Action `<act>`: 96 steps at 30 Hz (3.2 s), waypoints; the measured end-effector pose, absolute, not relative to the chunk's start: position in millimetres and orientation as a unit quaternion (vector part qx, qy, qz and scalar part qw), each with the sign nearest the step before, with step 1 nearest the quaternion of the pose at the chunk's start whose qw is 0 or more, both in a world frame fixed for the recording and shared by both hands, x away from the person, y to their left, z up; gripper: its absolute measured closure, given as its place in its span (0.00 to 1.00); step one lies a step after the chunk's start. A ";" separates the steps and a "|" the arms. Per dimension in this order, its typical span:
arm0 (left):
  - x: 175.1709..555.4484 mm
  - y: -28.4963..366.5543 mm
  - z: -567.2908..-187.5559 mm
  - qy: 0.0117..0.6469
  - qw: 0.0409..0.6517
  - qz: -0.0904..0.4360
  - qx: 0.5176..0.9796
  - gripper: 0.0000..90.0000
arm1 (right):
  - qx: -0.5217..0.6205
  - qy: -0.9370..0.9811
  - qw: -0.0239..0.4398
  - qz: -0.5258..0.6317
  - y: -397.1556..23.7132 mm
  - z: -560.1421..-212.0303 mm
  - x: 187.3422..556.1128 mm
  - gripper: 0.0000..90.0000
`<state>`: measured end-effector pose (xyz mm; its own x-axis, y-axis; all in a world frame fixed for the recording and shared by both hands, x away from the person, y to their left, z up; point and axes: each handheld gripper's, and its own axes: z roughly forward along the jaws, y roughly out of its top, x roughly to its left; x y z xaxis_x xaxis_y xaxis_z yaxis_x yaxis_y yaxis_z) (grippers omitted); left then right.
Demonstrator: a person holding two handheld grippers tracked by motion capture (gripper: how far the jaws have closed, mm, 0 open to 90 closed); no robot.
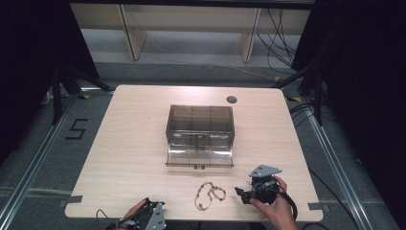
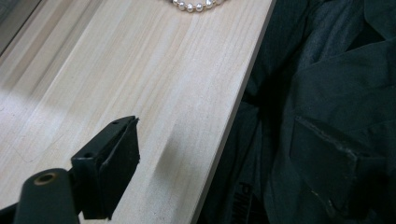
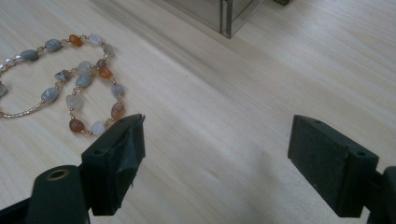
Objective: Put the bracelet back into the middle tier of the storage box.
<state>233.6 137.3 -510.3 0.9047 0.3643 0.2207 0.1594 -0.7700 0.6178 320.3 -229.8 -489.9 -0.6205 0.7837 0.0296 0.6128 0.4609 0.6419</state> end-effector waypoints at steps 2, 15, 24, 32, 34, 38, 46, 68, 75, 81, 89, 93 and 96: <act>234.3 137.2 -509.9 0.141 0.308 0.161 0.927 0.18 | 0.407 0.849 0.138 0.308 -229.7 -490.1 320.7 0.23; 233.6 137.3 -510.1 0.141 0.309 0.166 0.926 0.18 | 0.395 0.855 0.140 0.306 -229.1 -490.6 321.4 0.23; 234.0 137.5 -509.9 0.140 0.308 0.168 0.926 0.18 | 0.426 0.848 0.104 0.299 -223.7 -488.4 317.5 0.22; 234.0 137.4 -509.1 0.140 0.304 0.162 0.928 0.18 | 0.393 0.859 0.115 0.308 -216.6 -487.3 321.1 0.20; 233.7 137.1 -509.8 0.142 0.308 0.167 0.926 0.18 | 0.388 0.862 0.111 0.306 -213.8 -485.4 321.8 0.20; 234.1 137.4 -509.2 0.141 0.304 0.162 0.928 0.18 | 0.383 0.869 0.102 0.297 -204.2 -481.3 321.6 0.20; 233.9 137.3 -509.2 0.139 0.303 0.162 0.929 0.18 | 0.363 0.878 0.094 0.298 -183.0 -479.8 322.9 0.20; 234.5 137.8 -509.3 0.141 0.297 0.176 0.928 0.18 | 0.320 0.902 0.077 0.278 -149.9 -484.4 328.8 0.24; 234.7 137.8 -509.2 0.141 0.297 0.176 0.928 0.18 | 0.309 0.909 0.074 0.269 -140.2 -488.5 331.2 0.27; 236.3 137.5 -510.2 0.138 0.301 0.168 0.928 0.18 | 0.300 0.914 0.070 0.263 -134.6 -490.9 335.5 0.34; 234.5 137.8 -509.4 0.140 0.300 0.174 0.928 0.18 | 0.302 0.919 0.063 0.246 -129.4 -493.0 336.1 0.44; 235.7 137.1 -510.3 0.140 0.300 0.170 0.928 0.18 | 0.296 0.920 0.073 0.244 -129.3 -493.6 336.8 0.50; 233.8 137.1 -510.2 0.145 0.306 0.169 0.926 0.18 | 0.292 0.922 0.074 0.243 -130.2 -492.7 335.7 0.58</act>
